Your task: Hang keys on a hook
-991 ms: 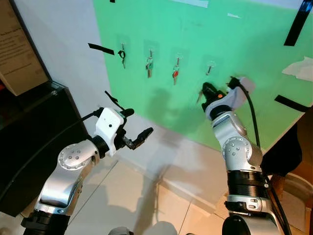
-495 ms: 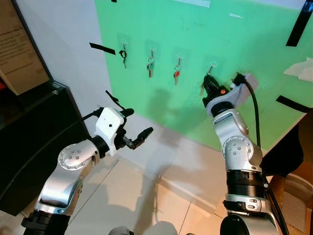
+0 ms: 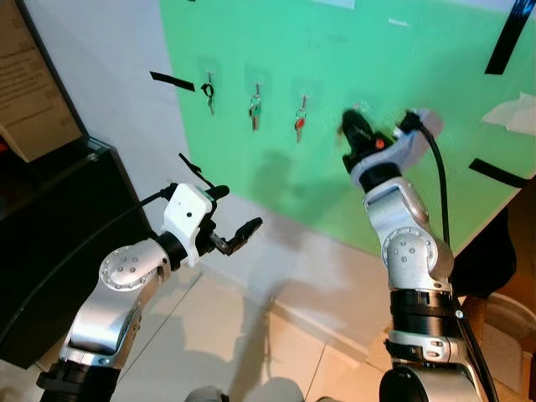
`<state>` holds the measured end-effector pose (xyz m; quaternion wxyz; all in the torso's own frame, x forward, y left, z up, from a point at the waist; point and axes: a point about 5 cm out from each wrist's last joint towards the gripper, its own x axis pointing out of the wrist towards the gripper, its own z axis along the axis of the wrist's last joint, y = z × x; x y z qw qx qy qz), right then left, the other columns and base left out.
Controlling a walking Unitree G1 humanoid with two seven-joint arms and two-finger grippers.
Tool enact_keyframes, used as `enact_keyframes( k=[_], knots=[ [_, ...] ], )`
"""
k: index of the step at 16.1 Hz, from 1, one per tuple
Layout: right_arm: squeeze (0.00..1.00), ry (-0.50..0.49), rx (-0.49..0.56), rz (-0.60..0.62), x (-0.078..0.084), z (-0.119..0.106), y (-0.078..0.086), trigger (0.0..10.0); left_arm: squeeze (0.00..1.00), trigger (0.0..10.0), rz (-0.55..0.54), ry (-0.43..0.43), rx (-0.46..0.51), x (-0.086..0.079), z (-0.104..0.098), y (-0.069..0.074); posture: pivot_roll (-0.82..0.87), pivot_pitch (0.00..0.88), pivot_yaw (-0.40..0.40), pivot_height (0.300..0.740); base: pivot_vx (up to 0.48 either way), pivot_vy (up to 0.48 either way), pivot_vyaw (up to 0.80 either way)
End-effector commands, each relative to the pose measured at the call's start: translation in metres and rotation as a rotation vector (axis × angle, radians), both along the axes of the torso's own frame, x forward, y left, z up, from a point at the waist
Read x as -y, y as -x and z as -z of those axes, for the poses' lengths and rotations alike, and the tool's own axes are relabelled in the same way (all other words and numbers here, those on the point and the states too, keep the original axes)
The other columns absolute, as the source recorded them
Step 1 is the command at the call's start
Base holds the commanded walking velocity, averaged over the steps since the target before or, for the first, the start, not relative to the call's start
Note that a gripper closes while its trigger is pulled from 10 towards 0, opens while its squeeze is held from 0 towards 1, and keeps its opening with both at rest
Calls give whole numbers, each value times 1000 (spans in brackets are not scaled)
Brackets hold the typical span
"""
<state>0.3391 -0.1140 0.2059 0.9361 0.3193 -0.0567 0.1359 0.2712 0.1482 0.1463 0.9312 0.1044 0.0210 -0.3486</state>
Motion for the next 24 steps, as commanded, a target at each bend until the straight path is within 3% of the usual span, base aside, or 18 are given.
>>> enact_keyframes(
  k=[1, 3, 8, 11, 14, 18, 22, 24],
  knots=[
    [0, 45, -11, -41, -5, -2, 0, 10000, 0, 10000, 14, -10, 17, 2, -4, -1, 63, 0, -22, 740, 0, 0, 0],
    [0, 135, -32, -35, -5, 5, -1, 10000, 0, 10000, 14, -10, 18, 3, -4, -2, 63, 0, -22, 740, 0, 0, 0],
    [0, 146, -5, -59, -9, 1, 1, 10000, 0, 10000, 17, -11, 21, 3, -5, -2, 64, 0, -24, 740, 0, 0, 0],
    [0, 82, 43, 39, 1, -10, -3, 10000, 0, 10000, 18, -12, 24, 3, -5, -2, 64, 0, -24, 740, 0, 0, 0],
    [0, 60, 18, 114, 12, -7, -8, 10000, 0, 10000, 18, -13, 25, 3, -4, -2, 69, 0, -27, 740, 0, 0, 0],
    [0, 114, -74, 122, 10, 12, -12, 10000, 0, 10000, 20, -17, 26, 2, -5, -3, 71, 0, -27, 740, 0, 0, 0],
    [0, 95, -67, 97, 5, 13, -12, 10000, 0, 10000, 16, -17, 27, 1, -5, -3, 74, 0, -27, 740, 0, 0, 0],
    [0, 92, -81, 145, 12, 14, -13, 10000, 0, 10000, 16, -19, 28, 1, -6, -4, 76, 0, -27, 740, 0, 0, 0]
  ],
)
